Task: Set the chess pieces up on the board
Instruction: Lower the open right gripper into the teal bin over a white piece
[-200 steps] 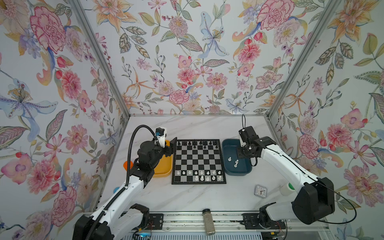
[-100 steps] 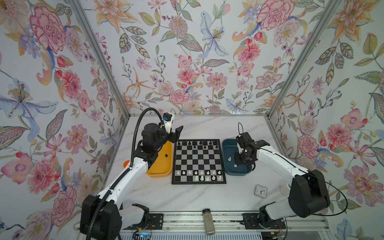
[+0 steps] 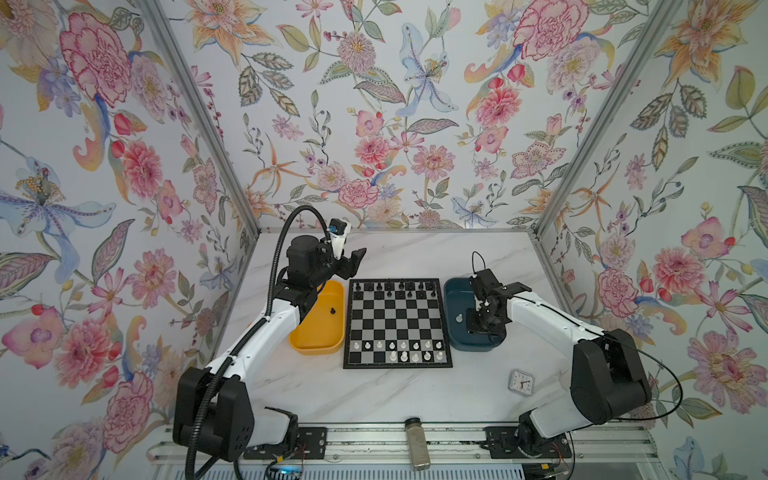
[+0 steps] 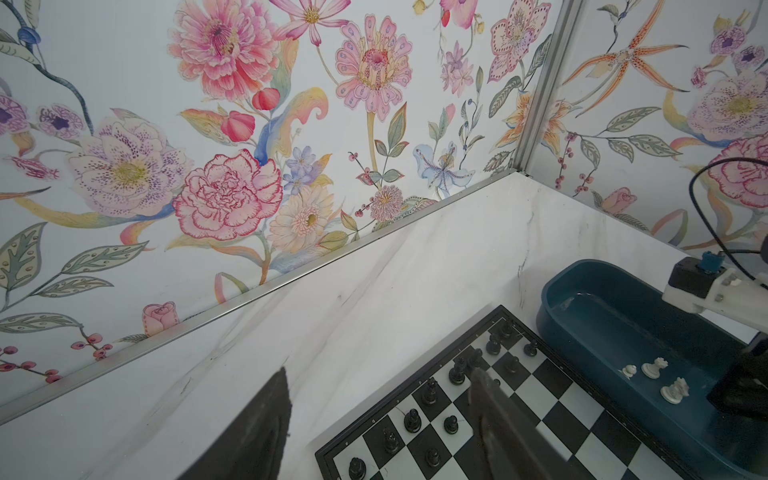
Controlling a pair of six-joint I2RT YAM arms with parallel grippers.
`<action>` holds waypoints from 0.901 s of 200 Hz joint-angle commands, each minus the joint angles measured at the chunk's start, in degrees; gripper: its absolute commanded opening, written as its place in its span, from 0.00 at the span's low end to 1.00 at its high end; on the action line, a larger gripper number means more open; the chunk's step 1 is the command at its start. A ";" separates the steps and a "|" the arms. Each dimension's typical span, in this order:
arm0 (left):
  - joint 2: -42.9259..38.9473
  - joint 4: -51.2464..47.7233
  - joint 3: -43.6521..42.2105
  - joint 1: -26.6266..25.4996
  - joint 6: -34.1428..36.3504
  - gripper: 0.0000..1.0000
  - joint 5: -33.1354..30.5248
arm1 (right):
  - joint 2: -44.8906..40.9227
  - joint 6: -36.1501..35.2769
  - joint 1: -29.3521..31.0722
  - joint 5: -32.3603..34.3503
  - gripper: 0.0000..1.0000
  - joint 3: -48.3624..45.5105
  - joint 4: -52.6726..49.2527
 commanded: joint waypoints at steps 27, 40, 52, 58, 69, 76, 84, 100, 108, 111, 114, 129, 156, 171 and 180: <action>-0.28 -0.53 1.18 1.13 0.73 0.69 2.14 | 3.17 1.11 -0.03 -0.43 0.36 0.86 1.77; -0.23 -0.53 1.18 1.22 0.73 0.69 2.10 | 3.85 1.13 -0.13 -0.14 0.36 1.04 1.97; -0.21 -0.53 1.18 1.39 0.73 0.69 2.19 | 4.32 1.11 -0.26 -0.15 0.36 1.22 2.23; -0.25 -0.62 1.18 1.42 0.73 0.69 2.21 | 4.56 1.16 -0.33 -0.17 0.36 1.30 2.40; -0.12 -0.56 1.19 1.46 0.72 0.69 2.33 | 4.99 1.18 -0.45 -0.17 0.36 1.40 2.72; -0.11 -0.68 1.27 1.55 0.67 0.69 2.36 | 5.33 1.13 -0.53 -0.17 0.36 1.55 2.77; -0.06 -0.68 1.27 1.58 0.64 0.69 2.36 | 5.64 1.11 -0.61 -0.04 0.36 1.66 2.84; -0.08 -0.79 1.30 1.65 0.64 0.69 2.44 | 6.08 1.11 -0.58 0.09 0.35 2.05 3.00; -0.04 -0.73 1.27 1.74 0.60 0.69 2.51 | 6.19 1.11 -0.68 0.18 0.35 2.10 3.02; -0.08 -0.76 1.27 1.75 0.64 0.69 2.59 | 6.24 1.12 -0.69 0.18 0.35 2.17 3.03; -0.04 -0.78 1.27 1.68 0.64 0.69 2.54 | 6.28 1.16 -0.63 0.29 0.34 2.18 3.07; -0.11 -0.72 1.27 1.88 0.64 0.69 2.53 | 6.28 1.11 -0.79 0.43 0.32 2.44 3.12; -0.16 -0.71 1.27 1.84 0.64 0.69 2.64 | 6.27 1.14 -0.91 0.63 0.29 2.45 3.12; -0.17 -0.78 1.27 1.93 0.64 0.69 2.77 | 6.33 1.16 -0.95 0.65 0.28 2.45 3.12; -0.15 -0.77 1.36 2.01 0.64 0.69 2.79 | 6.37 1.08 -1.01 0.62 0.28 2.36 3.14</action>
